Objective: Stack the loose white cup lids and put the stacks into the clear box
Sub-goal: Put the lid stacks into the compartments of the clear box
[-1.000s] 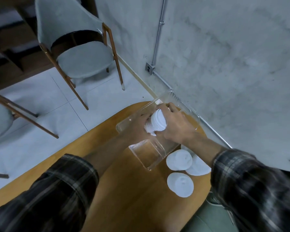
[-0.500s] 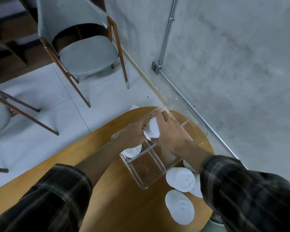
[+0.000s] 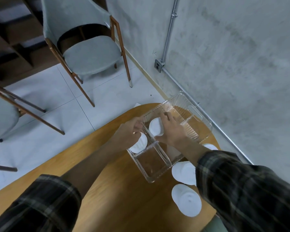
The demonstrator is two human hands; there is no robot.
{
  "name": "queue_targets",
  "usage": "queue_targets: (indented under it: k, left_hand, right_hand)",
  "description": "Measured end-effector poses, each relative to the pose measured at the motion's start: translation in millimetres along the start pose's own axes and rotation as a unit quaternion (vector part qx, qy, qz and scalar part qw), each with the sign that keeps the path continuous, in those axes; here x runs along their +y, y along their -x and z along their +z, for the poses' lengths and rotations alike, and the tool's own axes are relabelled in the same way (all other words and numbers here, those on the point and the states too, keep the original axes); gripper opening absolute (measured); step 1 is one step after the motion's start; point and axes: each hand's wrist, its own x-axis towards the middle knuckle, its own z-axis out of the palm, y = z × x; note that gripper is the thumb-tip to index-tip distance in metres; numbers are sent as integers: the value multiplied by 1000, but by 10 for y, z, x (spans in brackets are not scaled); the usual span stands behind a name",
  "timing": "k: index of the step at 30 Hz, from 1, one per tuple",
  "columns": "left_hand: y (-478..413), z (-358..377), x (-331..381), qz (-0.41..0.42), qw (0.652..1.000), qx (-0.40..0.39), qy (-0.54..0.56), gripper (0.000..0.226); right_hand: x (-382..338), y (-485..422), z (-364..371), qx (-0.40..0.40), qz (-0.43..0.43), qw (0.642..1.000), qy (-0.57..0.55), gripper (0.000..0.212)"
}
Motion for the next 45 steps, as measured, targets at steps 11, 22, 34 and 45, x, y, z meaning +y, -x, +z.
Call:
queue_targets:
  k: [11,22,34,45]
  left_hand:
    - [594,337,200,91,994,-33,-49,48]
    - [1220,1226,99,95,982,-150,-55,56]
    - [1223,1993,-132,95,973,-184,-100,62]
    - [999,2353,-353,110,972,-177,-111,86]
  right_hand:
    - [-6,897,29,76,15,995,-64,91]
    - [216,2328,658,151,94,981,-82,67]
    - [511,2632,1159,93,106,988,-63,87]
    - [588,2418,1359,47,103,991,-70,95]
